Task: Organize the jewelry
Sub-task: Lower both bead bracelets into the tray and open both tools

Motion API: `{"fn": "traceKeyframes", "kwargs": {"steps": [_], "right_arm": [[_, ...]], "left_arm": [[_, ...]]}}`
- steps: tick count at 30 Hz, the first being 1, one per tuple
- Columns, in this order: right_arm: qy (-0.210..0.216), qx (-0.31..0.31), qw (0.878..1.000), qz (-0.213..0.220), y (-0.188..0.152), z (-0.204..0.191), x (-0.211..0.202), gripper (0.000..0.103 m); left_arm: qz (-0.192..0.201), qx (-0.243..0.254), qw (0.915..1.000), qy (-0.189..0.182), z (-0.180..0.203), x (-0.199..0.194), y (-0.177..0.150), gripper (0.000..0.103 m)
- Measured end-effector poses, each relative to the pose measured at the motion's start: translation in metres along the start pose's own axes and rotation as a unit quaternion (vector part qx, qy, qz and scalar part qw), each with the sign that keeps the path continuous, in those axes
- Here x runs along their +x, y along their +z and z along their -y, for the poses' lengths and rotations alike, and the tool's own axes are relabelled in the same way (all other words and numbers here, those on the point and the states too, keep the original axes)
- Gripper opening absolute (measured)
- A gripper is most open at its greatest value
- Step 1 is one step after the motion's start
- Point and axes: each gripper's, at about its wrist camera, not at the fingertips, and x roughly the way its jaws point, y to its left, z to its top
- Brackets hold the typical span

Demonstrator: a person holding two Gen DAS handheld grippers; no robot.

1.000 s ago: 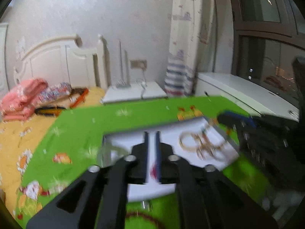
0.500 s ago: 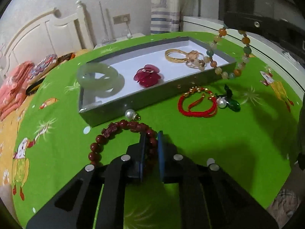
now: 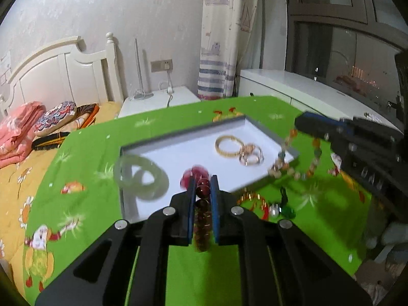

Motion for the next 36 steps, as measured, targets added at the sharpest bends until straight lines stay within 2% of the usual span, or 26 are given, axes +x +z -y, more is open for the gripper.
{"fn": "traceKeyframes", "kwargs": {"steps": [10, 21, 28, 32, 34, 35, 36], "right_arm": [[0.001, 0.008, 1.000, -0.010, 0.018, -0.001, 0.037, 0.011], [0.004, -0.005, 1.000, -0.031, 0.039, -0.012, 0.079, 0.011], [0.000, -0.008, 0.999, -0.045, 0.037, -0.020, 0.109, 0.011], [0.009, 0.001, 0.998, -0.060, 0.029, -0.021, 0.122, 0.012], [0.005, 0.008, 0.998, -0.066, 0.025, -0.019, 0.126, 0.017], [0.006, 0.015, 0.997, -0.069, 0.024, -0.017, 0.128, 0.027], [0.007, 0.021, 0.997, -0.070, 0.023, -0.014, 0.129, 0.033]], "left_arm": [[0.037, -0.044, 0.9978, 0.032, -0.009, 0.028, 0.034, 0.011], [0.052, -0.049, 0.9962, 0.050, -0.021, 0.048, 0.075, 0.011], [0.048, -0.069, 0.9929, 0.085, -0.040, 0.077, 0.078, 0.011], [0.038, -0.077, 0.9922, 0.091, -0.048, 0.090, 0.070, 0.011], [0.033, -0.081, 0.9914, 0.097, -0.052, 0.097, 0.064, 0.012], [0.034, -0.084, 0.9911, 0.098, -0.054, 0.098, 0.062, 0.012], [0.032, -0.086, 0.9908, 0.099, -0.056, 0.098, 0.060, 0.019]]}}
